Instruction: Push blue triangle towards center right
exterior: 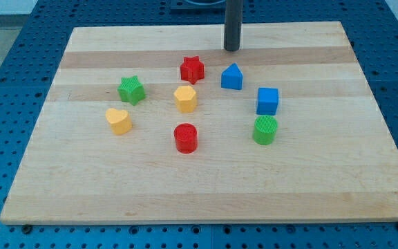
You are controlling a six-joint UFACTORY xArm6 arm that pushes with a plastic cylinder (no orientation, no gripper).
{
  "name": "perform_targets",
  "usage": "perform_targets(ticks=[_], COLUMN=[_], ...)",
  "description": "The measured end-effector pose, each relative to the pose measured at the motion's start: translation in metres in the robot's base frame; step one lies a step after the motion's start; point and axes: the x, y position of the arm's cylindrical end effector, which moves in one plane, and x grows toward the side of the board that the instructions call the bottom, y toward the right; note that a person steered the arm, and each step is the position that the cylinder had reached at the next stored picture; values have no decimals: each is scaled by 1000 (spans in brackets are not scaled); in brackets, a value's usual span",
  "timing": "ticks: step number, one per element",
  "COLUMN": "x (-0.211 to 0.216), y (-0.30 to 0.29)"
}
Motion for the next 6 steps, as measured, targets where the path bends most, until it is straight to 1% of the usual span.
perform_targets(ticks=[1,3,4,5,6], x=[3,102,104,129,140], y=[0,0,0,21,36])
